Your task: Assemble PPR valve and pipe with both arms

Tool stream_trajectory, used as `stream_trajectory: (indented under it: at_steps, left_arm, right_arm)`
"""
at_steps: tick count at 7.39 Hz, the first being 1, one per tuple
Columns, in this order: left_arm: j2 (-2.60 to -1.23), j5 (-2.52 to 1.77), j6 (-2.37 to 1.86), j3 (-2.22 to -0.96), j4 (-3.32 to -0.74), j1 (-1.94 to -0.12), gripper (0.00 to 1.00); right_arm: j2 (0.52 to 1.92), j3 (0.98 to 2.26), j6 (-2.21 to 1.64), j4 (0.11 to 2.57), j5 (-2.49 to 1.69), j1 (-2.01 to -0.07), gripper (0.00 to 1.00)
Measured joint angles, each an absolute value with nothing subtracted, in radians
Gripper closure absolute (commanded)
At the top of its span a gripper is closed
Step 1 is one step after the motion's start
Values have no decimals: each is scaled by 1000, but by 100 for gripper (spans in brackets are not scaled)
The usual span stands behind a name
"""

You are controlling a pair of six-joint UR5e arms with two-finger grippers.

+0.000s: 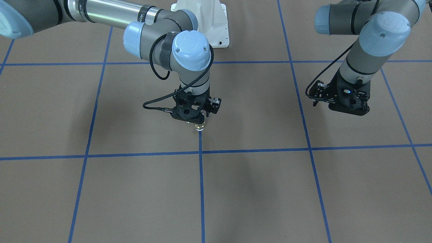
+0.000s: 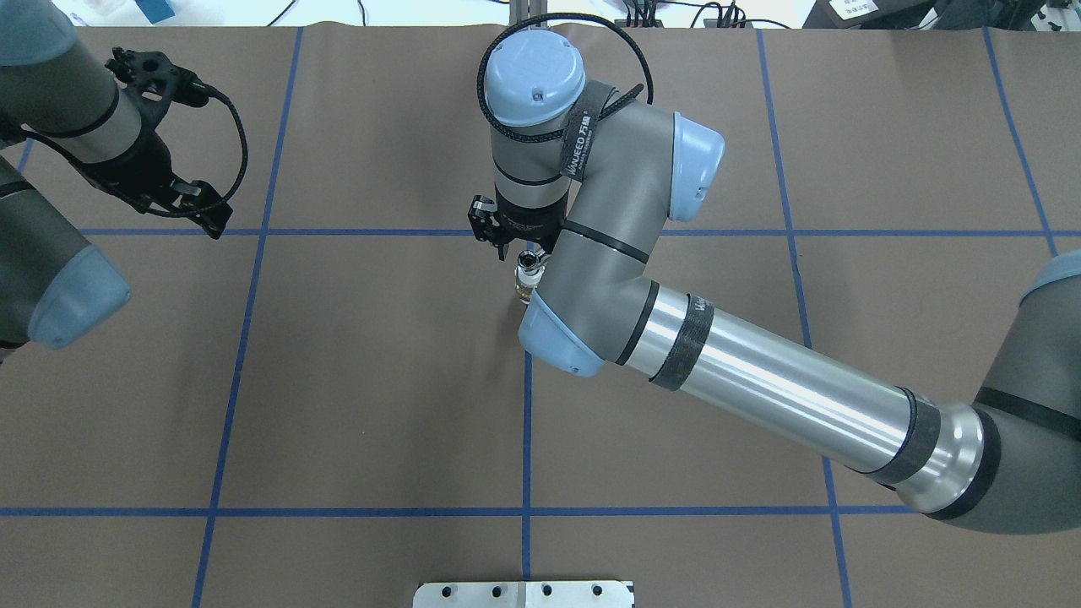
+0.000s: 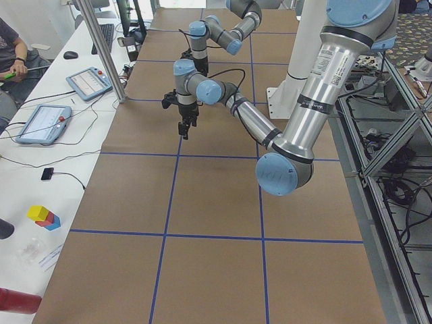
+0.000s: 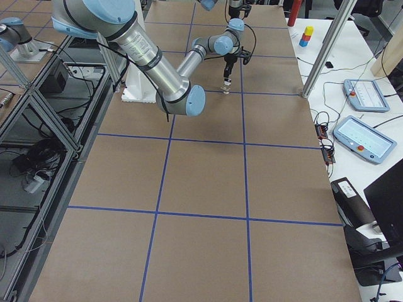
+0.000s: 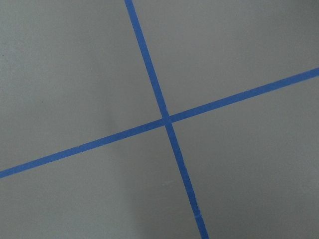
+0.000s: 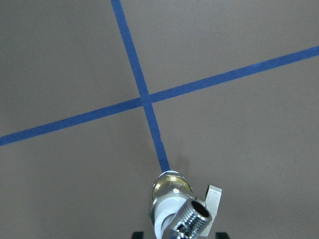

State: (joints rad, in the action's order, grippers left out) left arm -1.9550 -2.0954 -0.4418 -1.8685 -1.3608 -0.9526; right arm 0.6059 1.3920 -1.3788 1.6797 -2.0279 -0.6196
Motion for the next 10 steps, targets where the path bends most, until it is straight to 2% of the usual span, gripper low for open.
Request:
stream_trajectory:
  at_steps: [2, 6, 8, 10]
  left_arm:
    - [-1957, -2096, -442, -1869, -1360, -953, 1]
    - [-1938, -2133, -442, -1925, -1356, -970, 1]
    - [-1854, -2196, -410, -1989, -1365, -1038, 1]
    - [-1749, -2245, -312, -2047, -1370, -1132, 1]
  right_arm:
    - [640, 1466, -1376, 1681, -2033, -632, 1]
    - [1022, 1846, -1206, 1680, -2044, -743, 1]
    - [1180, 1900, -987, 1679, -2068, -854, 1]
    - [1299, 1894, -778, 1680, -2147, -993, 1]
